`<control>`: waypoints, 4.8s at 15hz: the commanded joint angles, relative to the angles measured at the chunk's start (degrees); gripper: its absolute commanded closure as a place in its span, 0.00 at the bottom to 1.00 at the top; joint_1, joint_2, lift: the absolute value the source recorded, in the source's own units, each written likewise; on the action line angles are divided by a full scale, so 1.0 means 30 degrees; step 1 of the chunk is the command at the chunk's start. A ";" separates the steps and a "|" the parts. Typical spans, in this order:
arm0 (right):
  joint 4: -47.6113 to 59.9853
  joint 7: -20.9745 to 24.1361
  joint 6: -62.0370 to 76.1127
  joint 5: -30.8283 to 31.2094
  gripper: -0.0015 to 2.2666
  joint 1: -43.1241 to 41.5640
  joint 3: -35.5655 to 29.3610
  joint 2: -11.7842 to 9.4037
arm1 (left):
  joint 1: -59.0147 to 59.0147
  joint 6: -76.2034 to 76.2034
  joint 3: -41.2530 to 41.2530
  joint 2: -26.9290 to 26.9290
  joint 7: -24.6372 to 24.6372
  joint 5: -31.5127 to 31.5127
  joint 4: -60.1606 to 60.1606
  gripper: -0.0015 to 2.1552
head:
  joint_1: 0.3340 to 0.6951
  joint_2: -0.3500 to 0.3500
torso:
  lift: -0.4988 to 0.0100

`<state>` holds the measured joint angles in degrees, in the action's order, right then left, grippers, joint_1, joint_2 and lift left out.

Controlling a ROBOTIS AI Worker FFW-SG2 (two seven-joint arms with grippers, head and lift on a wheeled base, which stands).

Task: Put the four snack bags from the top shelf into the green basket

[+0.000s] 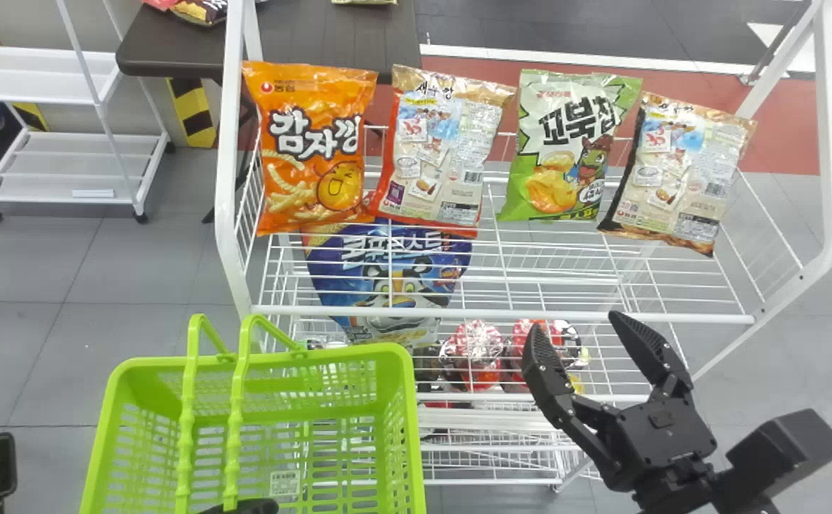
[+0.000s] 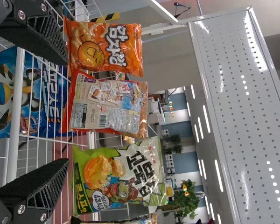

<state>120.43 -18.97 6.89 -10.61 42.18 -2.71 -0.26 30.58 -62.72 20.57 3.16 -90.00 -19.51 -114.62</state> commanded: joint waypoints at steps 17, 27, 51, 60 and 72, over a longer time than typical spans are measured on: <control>-0.4051 0.0670 -0.5156 -0.0124 0.03 -0.7760 0.2837 0.0105 | 0.0030 0.0000 0.0000 0.0500 -0.0189 -0.0088 0.0122 1.00 | 1.00 0.49 | 0.98; -1.4686 0.1637 -0.2344 0.0609 0.04 -1.7574 0.6470 0.0105 | -0.0029 0.0058 -0.0059 0.1115 -0.0189 -0.0704 0.0561 1.00 | 1.00 0.75 | 0.98; -2.0926 -0.5013 -0.3340 -0.1823 0.99 -2.2174 0.5474 0.0105 | -0.1025 0.0000 -0.0732 0.2228 -0.0189 -0.1817 0.1704 1.00 | 1.00 0.76 | 0.98; -0.9178 -0.4632 -0.7266 -0.4518 0.99 -1.4967 0.3335 0.0105 | -0.1230 0.0000 -0.0586 0.2228 -0.0189 -0.1817 0.1704 1.00 | 1.00 0.79 | 0.98; 0.3214 -0.5570 -1.3594 -0.7770 0.99 -0.3541 -0.1323 0.0105 | -0.2021 -0.0059 -0.0645 0.1994 -0.0189 -0.1407 0.2173 1.00 | 1.00 0.67 | 0.98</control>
<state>126.85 -35.29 -33.56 -33.15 28.33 -5.83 0.00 24.46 -62.84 18.61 9.33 -90.00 -23.83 -108.21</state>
